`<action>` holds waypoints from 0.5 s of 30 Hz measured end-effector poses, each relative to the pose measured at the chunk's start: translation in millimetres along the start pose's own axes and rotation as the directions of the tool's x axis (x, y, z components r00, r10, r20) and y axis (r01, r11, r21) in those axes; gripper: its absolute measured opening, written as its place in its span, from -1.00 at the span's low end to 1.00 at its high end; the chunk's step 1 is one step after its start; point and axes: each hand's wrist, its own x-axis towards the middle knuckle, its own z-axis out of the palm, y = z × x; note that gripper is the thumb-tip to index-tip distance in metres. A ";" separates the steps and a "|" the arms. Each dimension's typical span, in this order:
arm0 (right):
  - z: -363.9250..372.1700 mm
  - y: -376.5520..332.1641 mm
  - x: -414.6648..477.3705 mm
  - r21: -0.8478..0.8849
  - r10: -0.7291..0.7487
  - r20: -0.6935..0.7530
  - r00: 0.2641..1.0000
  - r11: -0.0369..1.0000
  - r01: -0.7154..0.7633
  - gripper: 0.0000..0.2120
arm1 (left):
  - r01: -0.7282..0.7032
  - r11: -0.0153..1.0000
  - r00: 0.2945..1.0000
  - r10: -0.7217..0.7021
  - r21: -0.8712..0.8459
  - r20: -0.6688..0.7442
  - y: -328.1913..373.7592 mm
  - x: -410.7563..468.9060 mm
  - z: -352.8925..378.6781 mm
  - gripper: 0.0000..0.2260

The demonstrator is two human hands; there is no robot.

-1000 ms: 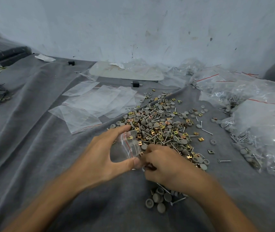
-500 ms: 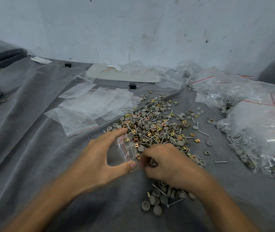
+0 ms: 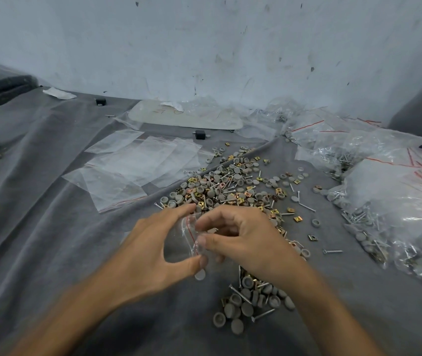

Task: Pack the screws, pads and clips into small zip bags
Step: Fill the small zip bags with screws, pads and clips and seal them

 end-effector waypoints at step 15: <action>2.7 -4.6 -1.8 0.040 -0.038 -0.008 0.999 0.998 0.039 -0.75 | -0.021 0.999 1.000 0.020 -0.042 -0.021 1.1 2.7 -0.7 -0.21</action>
